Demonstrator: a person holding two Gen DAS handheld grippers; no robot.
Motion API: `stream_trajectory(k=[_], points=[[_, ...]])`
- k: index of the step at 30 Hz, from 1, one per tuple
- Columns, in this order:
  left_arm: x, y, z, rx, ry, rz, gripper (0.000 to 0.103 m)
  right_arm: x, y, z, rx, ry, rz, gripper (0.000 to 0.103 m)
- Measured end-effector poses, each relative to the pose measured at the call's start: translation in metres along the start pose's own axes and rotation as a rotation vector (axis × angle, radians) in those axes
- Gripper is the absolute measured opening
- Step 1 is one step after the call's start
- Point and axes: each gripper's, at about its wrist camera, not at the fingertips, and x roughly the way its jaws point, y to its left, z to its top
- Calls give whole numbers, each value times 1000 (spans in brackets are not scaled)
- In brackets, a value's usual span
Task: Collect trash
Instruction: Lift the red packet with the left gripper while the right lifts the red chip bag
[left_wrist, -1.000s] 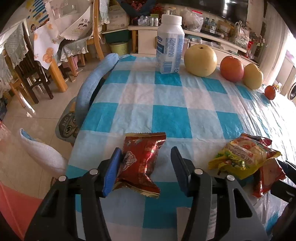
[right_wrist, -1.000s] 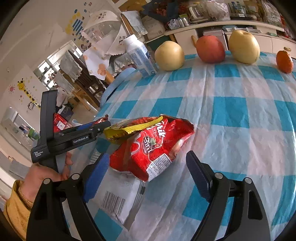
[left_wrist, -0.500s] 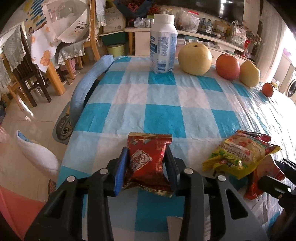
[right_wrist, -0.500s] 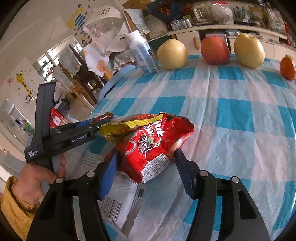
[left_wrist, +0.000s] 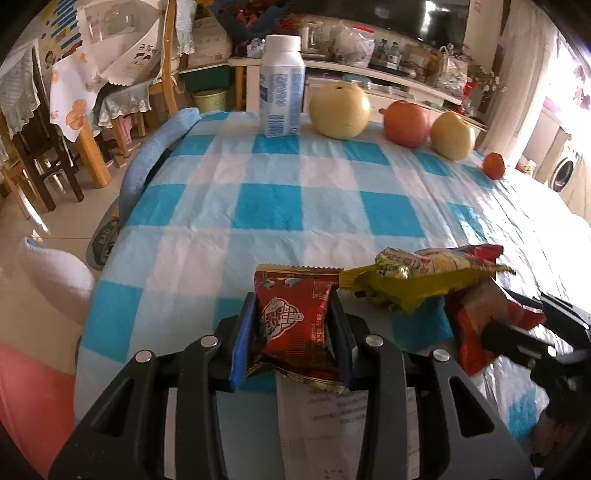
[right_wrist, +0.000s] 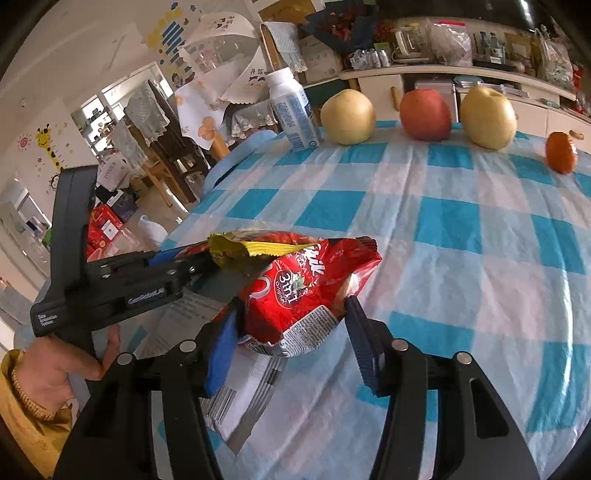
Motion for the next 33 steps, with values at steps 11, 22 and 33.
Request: stream_trajectory(k=[11,22,33], points=[[-39,-17,-22,7,-48,-81,39,-43,-9,-17,11,-40,-14,50],[-84,-30,-46,1,-101,-163,39,-86,-13,-30,7,-62,-36,48],[-122,-26,-81,5,-104,-196,39,-81,-23,-50,-12,69,-102,85]])
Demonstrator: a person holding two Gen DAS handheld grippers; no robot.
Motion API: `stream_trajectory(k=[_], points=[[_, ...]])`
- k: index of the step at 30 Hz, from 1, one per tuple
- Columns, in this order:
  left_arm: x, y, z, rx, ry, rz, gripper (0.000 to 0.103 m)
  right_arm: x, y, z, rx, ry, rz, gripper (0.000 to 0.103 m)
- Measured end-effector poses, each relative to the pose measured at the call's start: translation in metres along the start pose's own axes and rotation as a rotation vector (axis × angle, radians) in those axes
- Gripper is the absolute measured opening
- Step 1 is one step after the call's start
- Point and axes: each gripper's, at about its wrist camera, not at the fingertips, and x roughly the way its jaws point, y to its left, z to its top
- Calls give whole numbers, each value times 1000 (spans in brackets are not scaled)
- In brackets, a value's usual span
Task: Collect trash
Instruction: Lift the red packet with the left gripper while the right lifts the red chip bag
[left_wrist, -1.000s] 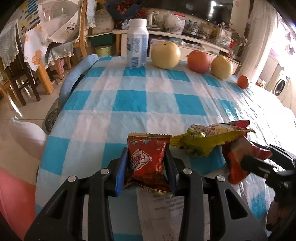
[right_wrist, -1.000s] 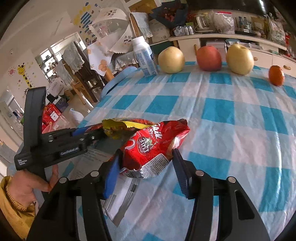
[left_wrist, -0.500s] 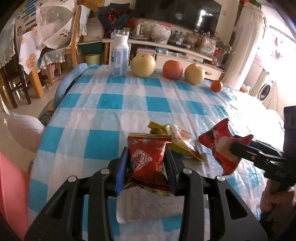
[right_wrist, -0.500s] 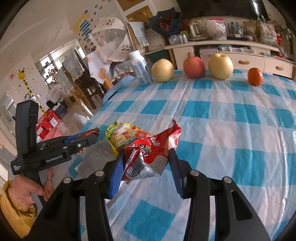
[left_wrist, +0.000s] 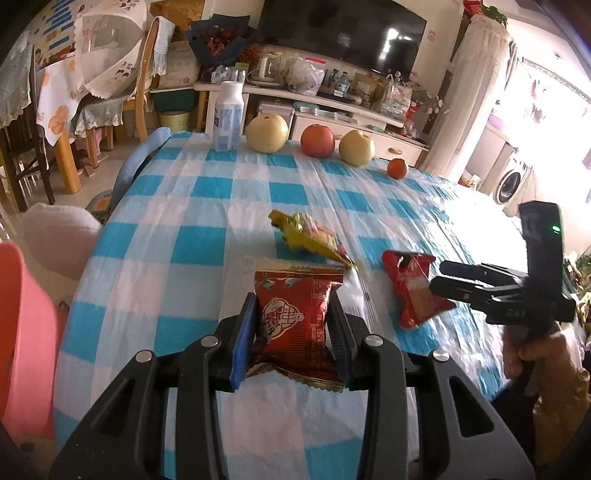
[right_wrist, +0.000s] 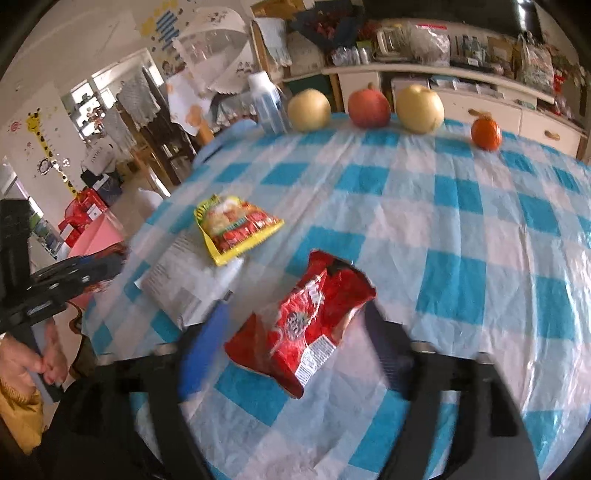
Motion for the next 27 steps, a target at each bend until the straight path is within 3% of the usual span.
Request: stream_trajectory(k=[5,11,13,15,27], points=[[-9,-1,-13,9,4,15,39,17,-1,-4,60,16,-44,89],[-17,3,-19,-12,-4,18,39,29,21,-6,2,-17,-142,89],[-20,4,-21,-16,-10,17,39,35,24,-7,-7,-13,-176,85],[-23,5,-22,-21,-13,13,39,34,25,-6,-10,-27,-171,67],[-37,18,-31,-44,-39,3,39,25,27,-11,19,-53,-183,60]])
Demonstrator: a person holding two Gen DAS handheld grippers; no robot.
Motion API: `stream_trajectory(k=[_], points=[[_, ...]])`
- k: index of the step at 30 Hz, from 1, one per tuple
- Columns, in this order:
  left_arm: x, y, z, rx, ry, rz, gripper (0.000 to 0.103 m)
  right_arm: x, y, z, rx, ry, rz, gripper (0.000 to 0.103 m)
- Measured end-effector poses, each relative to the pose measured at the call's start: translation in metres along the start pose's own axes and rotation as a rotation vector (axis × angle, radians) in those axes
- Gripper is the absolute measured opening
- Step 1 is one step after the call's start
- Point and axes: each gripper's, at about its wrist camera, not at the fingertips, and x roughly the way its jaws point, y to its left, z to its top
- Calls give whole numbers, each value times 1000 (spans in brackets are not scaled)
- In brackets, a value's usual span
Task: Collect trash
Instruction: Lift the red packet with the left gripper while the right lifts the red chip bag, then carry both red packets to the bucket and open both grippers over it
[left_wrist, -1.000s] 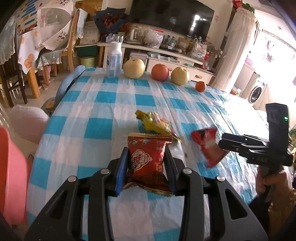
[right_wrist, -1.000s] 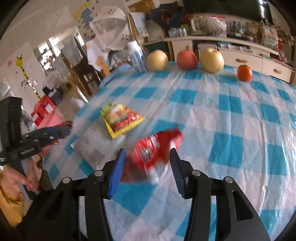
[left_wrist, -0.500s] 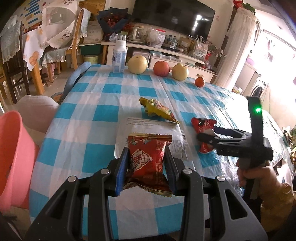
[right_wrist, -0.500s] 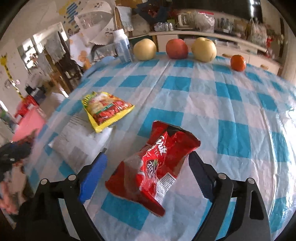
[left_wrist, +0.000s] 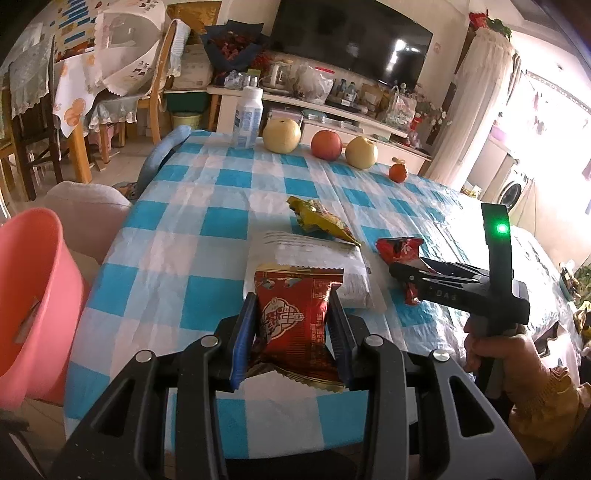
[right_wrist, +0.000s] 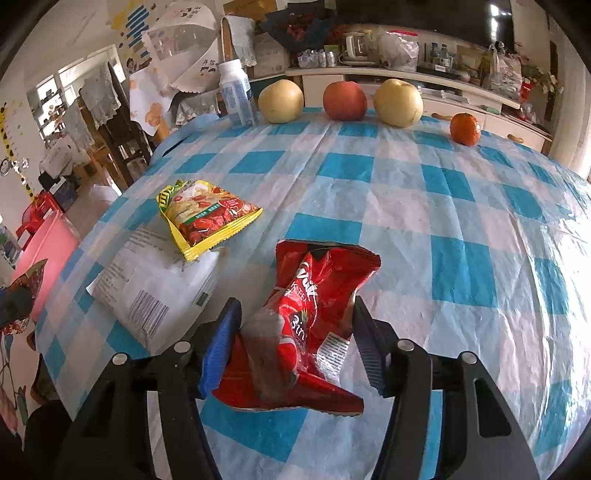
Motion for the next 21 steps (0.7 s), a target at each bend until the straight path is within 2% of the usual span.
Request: stream_trajectory(k=[7,13,21], points=[[-16,19,-4,-25,-30,-1,39,-23,2,3,36,-46,18,60],[-35,43,-7,-52,-67,13,39,-49,18,7,67,-95,87,60],[-67,84,-9,-98,-128,72,39,-67,89,19,-22,-119,194,60]])
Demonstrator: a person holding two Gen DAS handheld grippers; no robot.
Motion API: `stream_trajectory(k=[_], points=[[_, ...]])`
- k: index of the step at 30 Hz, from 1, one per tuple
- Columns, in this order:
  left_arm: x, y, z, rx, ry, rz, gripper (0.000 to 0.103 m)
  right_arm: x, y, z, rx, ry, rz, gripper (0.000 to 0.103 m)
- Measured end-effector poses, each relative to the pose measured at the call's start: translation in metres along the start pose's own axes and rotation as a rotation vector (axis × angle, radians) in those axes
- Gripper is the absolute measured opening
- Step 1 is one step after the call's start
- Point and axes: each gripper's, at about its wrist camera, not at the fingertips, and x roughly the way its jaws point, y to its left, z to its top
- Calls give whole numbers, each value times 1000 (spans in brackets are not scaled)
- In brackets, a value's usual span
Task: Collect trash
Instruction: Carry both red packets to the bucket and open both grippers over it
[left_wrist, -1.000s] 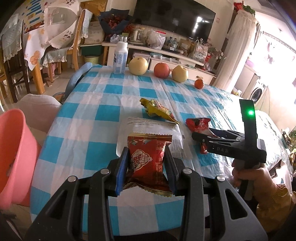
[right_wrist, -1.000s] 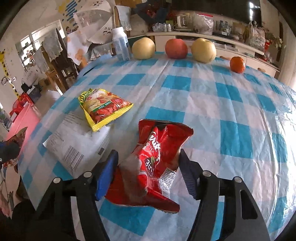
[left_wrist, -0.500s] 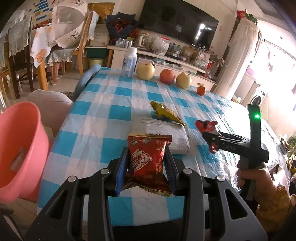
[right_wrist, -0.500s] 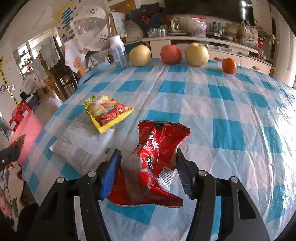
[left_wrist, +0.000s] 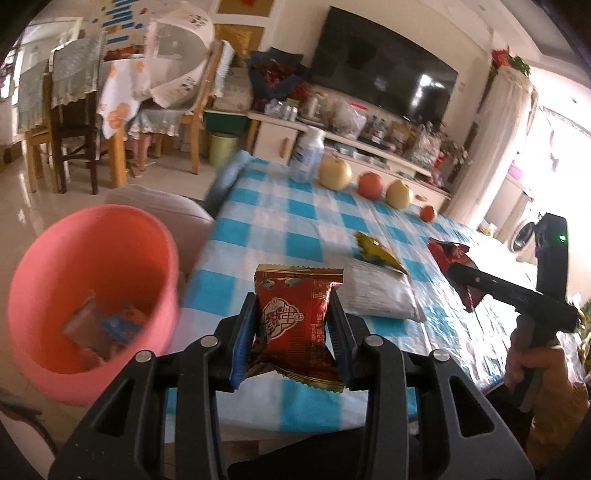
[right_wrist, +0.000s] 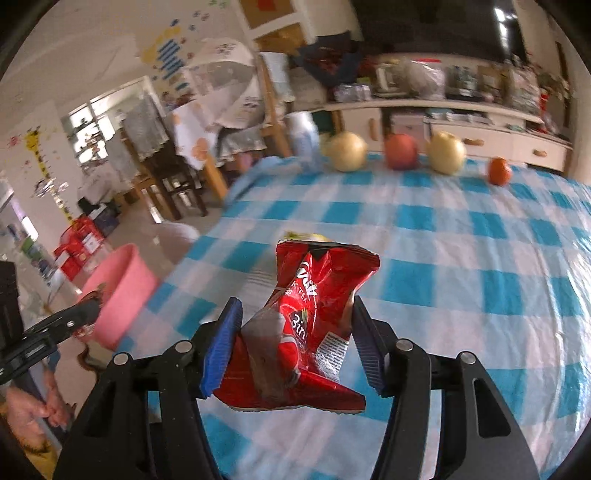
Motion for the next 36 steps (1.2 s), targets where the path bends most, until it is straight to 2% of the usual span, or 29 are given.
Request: stream_trajectory(k=[8,15,23,26,27,28,29,31,33,36], points=[[-27,65,4,-92,-70,95,39,21,102,22,-113,22,173,60],[-43,123,3,-196,-112,161,39,47,193,40,-230,39,288,60],[-44,166,1,-267,-116,196,39,93,270,48,-317,70,363,60],[-36,175,1,-286,-101,199,40,115,288,48,-340,71,351,61],[-33,177,1,-291,-95,208,42,122,290,47,-347,78,343,67],[-30,179,1,-294,-88,222,53,131,291,48,-344,87,331,76],[-27,181,0,-296,-78,249,74,139,288,48,-323,95,307,94],[-25,182,-2,-291,-72,284,85,147,276,45,-266,117,303,95],[-26,182,-5,-273,-75,280,86,151,259,42,-219,131,288,95],[-30,180,-7,-260,-89,276,90,149,239,36,-207,130,223,95]])
